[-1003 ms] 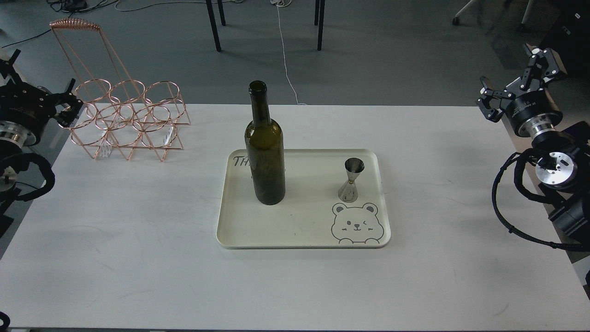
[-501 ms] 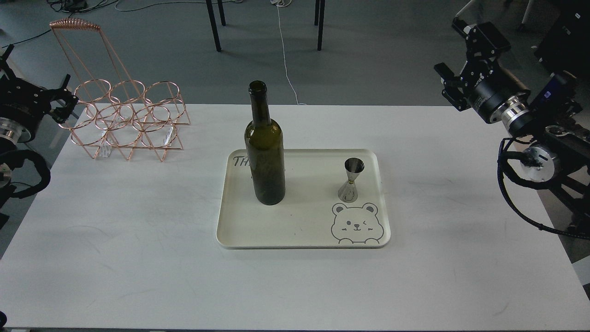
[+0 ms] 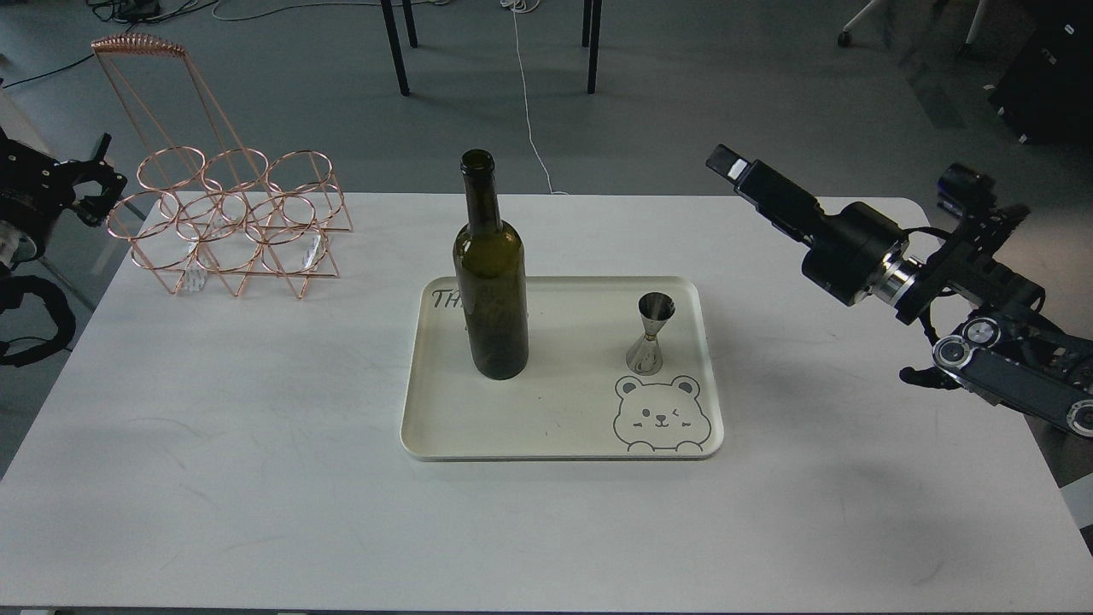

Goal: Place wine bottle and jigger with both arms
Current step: 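Reach the right gripper to the steel jigger on the tray, then grasp the steel jigger with the right gripper and lift it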

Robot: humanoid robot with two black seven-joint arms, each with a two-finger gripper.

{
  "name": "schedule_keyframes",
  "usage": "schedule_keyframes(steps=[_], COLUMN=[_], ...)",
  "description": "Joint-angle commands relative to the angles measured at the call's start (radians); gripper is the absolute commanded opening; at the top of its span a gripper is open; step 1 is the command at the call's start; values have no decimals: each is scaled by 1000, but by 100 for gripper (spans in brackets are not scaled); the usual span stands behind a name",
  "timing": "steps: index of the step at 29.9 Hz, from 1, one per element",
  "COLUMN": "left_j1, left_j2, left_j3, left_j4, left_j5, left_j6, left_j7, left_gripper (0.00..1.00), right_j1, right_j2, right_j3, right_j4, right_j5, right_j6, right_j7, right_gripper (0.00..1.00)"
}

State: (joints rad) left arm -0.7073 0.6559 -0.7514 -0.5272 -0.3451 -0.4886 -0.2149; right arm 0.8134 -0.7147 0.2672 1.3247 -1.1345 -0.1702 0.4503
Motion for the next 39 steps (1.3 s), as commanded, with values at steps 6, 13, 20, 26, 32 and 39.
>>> schedule_keyframes(steps=[6,13,20,26,32,39], left_j1=[0,2,5,-1,-3,-9], left_j2=[21,44,59,70,71,97], left_j3=[0,0,-2,-8,-9,-13], left_j4=[0,1,1,1,0,-2], left_j5=[0,0,-2,0,0,0], left_j6=[0,0,0,0,0,0], left_j7=[0,0,0,0,0,2], left_gripper=[98,98,98,98,98,98], right_j1=[-5,-13,-2,10,26,30], right_j2=[-3,92,256,368,442,442], right_j3=[-193,-238,-238,-240,-240,-282], right_j4=[-91,-260,-396,-505,-579,-588], right_j5=[-414,-487,-487,-487,-487,-487], right_j6=[-98,-124,-126,-135,-160,-160], right_j7=[38,38,38,38,38,38], right_gripper=[98,97,93,82,67,26])
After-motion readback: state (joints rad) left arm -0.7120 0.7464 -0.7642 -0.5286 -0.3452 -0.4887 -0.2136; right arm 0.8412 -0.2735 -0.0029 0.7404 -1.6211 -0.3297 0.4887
